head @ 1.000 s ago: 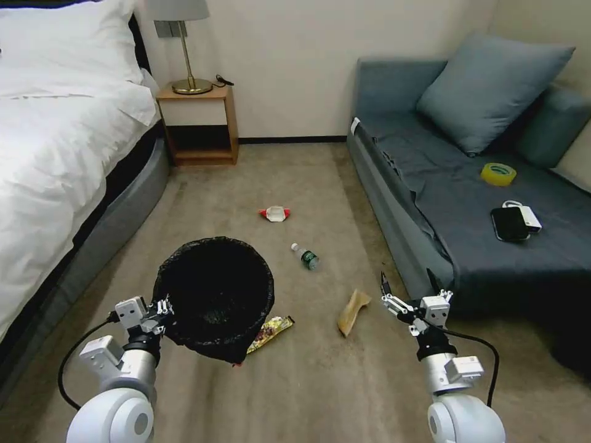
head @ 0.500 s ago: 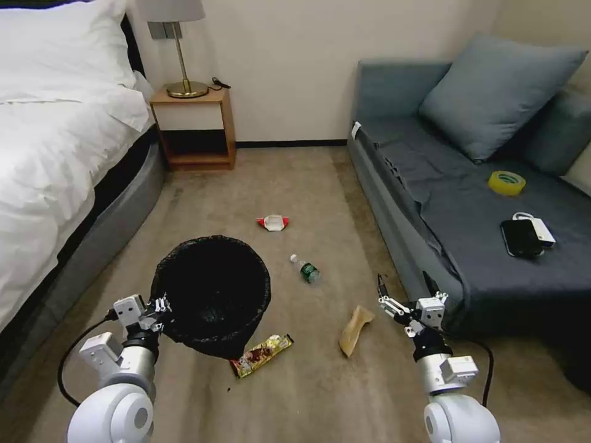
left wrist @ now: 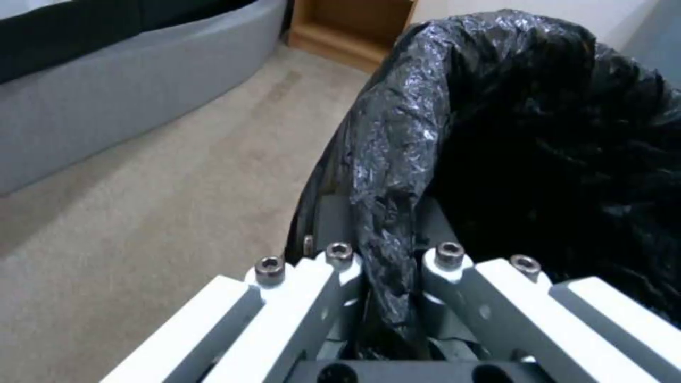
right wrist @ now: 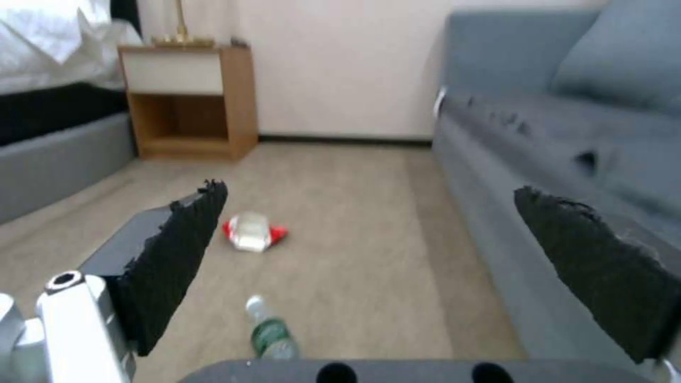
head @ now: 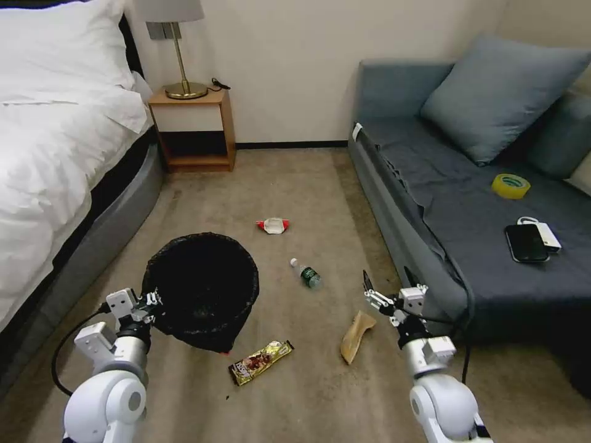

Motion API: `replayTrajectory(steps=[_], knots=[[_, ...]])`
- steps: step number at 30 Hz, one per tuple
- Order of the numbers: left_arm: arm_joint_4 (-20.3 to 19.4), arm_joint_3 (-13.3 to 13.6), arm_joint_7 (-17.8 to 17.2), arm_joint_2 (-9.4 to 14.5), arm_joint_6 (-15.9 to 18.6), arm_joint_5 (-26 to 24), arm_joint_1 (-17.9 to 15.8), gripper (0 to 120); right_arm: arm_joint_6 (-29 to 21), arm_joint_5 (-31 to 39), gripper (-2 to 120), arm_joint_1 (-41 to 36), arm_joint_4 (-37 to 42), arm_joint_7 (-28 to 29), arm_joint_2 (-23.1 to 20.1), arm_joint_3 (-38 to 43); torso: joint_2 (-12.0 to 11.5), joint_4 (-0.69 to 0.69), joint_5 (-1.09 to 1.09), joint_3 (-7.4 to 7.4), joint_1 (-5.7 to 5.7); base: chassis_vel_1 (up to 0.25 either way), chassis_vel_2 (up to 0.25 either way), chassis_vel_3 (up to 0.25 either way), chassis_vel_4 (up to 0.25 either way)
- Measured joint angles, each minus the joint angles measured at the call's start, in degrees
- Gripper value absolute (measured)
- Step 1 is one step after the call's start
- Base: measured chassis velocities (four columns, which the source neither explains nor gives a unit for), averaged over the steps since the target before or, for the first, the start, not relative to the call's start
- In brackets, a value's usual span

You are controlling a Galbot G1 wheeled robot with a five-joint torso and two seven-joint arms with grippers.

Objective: Pick up the trash bin, then pick up the garbage on the floor and place it into the trash bin.

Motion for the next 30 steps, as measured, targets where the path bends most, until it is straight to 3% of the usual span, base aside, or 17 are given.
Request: replayTrajectory(steps=[4,10,14,18,20,24,30], knots=[[1.56,-0.73,0.74,0.6,0.08,-0.45,-1.49,4,-5.3,7.88,100,7.04,-6.65,4.7,-4.06,-6.22,0.0,-0.01,0.0,0.0,0.0,0.0,0.0,0.0,0.0],[2.18,-1.24,1.13,0.28,0.09,-0.74,-1.96,4,-11.83,16.1,100,14.05,-13.09,10.25,-5.0,-12.48,0.0,0.0,-0.01,0.0,0.0,0.0,0.0,0.0,0.0],[2.35,-1.96,1.53,0.12,0.1,-1.26,-1.87,4,-23.39,27.17,100,20.24,-18.05,20.26,-4.66,-18.97,0.0,0.0,0.0,0.0,0.0,0.0,0.0,0.0,0.0],[2.45,-2.58,1.94,0.19,0.1,-1.61,-1.66,4,-29.01,34.3,100,22.69,-20.34,26.41,-4.26,-21.07,0.0,0.0,0.0,0.01,0.0,0.0,0.0,0.0,0.0],[2.74,-3.45,2.47,0.28,0.07,-2.04,-1.33,4,-34.04,41.86,100,24.97,-22.45,32.62,-3.67,-21.95,0.0,0.0,0.0,0.01,0.0,0.0,0.0,0.0,0.0],[3.3,-4.25,3.25,0.3,-0.24,-2.32,-0.88,4,-37.54,47.0,100,26.61,-24.66,37.99,-3.24,-22.11,0.0,0.0,-0.01,0.0,0.0,0.0,0.0,0.0,0.0],[3.85,-4.46,3.78,0.18,-0.54,-2.46,-0.68,4,-38.51,47.64,100,27.97,-28.42,40.34,-1.89,-22.01,0.0,0.0,0.0,0.0,0.0,0.0,0.0,0.0,0.0]])
